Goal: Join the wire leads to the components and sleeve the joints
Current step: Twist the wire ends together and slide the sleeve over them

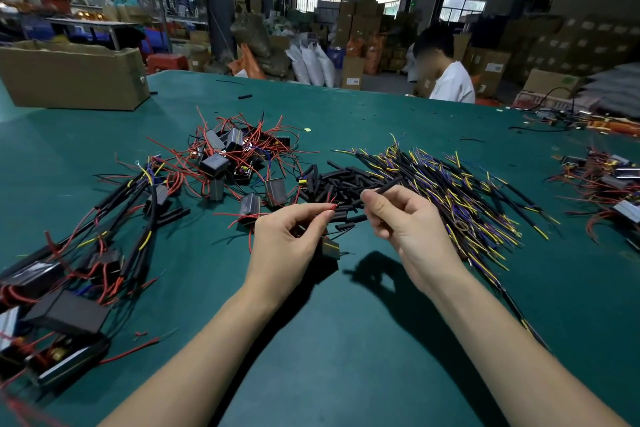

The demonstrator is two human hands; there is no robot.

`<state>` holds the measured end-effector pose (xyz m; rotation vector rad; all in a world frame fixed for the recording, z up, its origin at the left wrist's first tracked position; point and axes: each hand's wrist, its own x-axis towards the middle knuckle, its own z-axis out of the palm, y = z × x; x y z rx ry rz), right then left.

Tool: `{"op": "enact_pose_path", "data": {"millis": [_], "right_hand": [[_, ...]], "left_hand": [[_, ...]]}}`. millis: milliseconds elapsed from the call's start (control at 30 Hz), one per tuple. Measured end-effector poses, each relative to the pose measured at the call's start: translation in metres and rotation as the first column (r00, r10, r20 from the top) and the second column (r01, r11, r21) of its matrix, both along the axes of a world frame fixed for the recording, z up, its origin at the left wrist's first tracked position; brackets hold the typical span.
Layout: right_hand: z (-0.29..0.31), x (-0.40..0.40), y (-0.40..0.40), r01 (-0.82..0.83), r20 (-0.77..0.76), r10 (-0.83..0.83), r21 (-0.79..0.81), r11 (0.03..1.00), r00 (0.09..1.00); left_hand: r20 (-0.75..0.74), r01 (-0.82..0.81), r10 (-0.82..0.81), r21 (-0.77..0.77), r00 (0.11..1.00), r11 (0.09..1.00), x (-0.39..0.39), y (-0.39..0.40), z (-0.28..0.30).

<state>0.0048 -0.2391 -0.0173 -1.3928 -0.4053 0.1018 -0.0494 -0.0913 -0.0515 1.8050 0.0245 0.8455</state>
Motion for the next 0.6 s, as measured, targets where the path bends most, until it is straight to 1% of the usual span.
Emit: {"op": "enact_pose_path", "data": {"millis": [67, 167, 267, 400, 600], "right_hand": [[-0.0015, -0.0019, 0.0027, 0.017, 0.02, -0.017, 0.011, 1.0, 1.0], [-0.0042, -0.0029, 0.0037, 0.054, -0.017, -0.054, 0.041, 0.998, 0.998], [-0.0052, -0.0039, 0.0061, 0.072, -0.047, -0.072, 0.014, 0.997, 0.996], [-0.0064, -0.0051, 0.0076, 0.072, -0.092, -0.07, 0.018, 0.997, 0.993], [-0.0085, -0.0056, 0.0098, 0.112, -0.075, -0.11, 0.027, 0.993, 0.991]], "left_hand": [[0.012, -0.012, 0.012, 0.026, 1.0, 1.0, 0.0001, 0.0004, -0.0005], [0.033, -0.02, 0.018, 0.064, 0.999, 0.998, -0.0006, -0.0005, -0.0003], [0.036, -0.011, 0.009, 0.074, 0.999, 0.997, -0.0008, -0.0014, 0.0002], [0.043, -0.021, 0.017, 0.106, 0.999, 0.994, -0.0007, -0.0012, 0.0007], [0.05, -0.029, 0.024, 0.115, 0.998, 0.993, -0.0017, -0.0016, 0.0005]]}}
